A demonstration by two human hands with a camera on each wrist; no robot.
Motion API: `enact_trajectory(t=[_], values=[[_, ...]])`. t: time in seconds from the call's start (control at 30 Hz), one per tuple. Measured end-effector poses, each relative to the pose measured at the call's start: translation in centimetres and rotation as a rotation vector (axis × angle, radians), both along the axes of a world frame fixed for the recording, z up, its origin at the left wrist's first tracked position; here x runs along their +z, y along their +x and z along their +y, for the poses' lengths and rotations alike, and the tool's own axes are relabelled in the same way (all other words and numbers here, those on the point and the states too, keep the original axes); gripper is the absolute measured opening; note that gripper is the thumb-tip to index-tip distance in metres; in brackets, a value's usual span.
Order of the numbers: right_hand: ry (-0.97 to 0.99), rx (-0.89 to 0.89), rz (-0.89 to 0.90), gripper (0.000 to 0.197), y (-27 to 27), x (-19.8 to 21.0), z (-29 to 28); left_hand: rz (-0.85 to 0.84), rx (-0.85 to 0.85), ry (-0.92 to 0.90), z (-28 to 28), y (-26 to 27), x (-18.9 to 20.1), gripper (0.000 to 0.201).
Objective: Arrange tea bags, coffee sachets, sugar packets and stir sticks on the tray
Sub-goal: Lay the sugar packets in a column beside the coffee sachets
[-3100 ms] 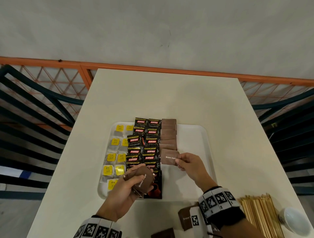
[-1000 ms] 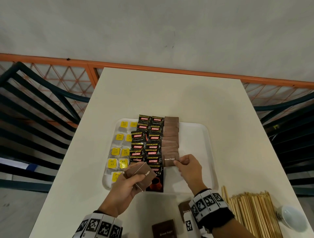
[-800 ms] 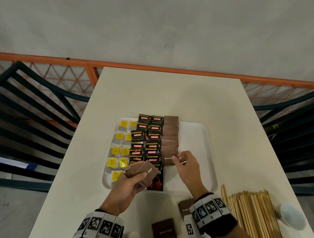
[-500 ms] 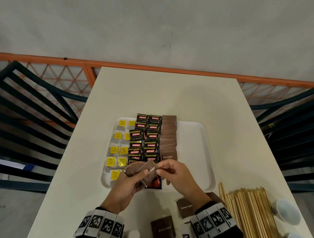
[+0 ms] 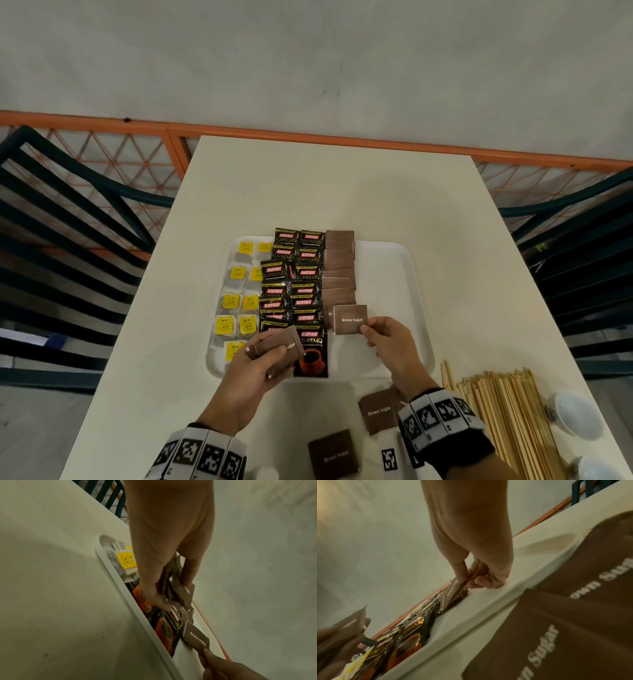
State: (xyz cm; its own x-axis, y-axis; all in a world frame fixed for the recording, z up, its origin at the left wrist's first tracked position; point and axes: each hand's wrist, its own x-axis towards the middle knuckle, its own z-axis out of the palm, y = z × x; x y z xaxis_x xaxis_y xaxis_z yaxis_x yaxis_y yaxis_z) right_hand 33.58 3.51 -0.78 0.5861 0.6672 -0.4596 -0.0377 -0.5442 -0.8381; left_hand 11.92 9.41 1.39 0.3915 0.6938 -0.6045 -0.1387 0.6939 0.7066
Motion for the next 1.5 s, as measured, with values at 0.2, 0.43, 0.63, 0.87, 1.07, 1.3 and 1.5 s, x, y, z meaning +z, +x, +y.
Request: enact_trajectory(t=[0.2, 0.43, 0.63, 0.87, 1.07, 1.3, 1.5], values=[[-0.064, 0.012, -0.092, 0.013, -0.3, -0.8, 0.6, 0.058, 0.002, 0.027, -0.3, -0.1, 0.1, 0.021], [-0.103, 0.027, -0.317, 0.016, -1.5, -0.4, 0.7, 0.117, -0.022, 0.07, -0.3, 0.0, 0.1, 0.019], [-0.013, 0.478, -0.163, 0.019, -4.8, 3.0, -0.4, 0.093, -0.08, 0.072, -0.4, -0.1, -0.1, 0.021], [0.018, 0.44, 0.03, 0.008, -6.8, 2.4, -1.4, 0.056, -0.145, 0.111, -0.9, -0.7, -0.7, 0.018], [0.015, 0.271, 0.073, 0.009, -6.2, 2.1, -2.3, 0.037, -0.243, 0.115, -1.0, -2.0, -0.9, 0.031], [-0.028, 0.017, -0.022, 0.01, -2.5, 0.8, -2.3, 0.074, -0.238, 0.134, -0.9, -3.2, -1.5, 0.027], [-0.133, 0.04, -0.117, 0.01, -1.0, -0.6, -1.4, 0.075, -0.172, 0.149, -1.4, -2.5, -0.6, 0.022]])
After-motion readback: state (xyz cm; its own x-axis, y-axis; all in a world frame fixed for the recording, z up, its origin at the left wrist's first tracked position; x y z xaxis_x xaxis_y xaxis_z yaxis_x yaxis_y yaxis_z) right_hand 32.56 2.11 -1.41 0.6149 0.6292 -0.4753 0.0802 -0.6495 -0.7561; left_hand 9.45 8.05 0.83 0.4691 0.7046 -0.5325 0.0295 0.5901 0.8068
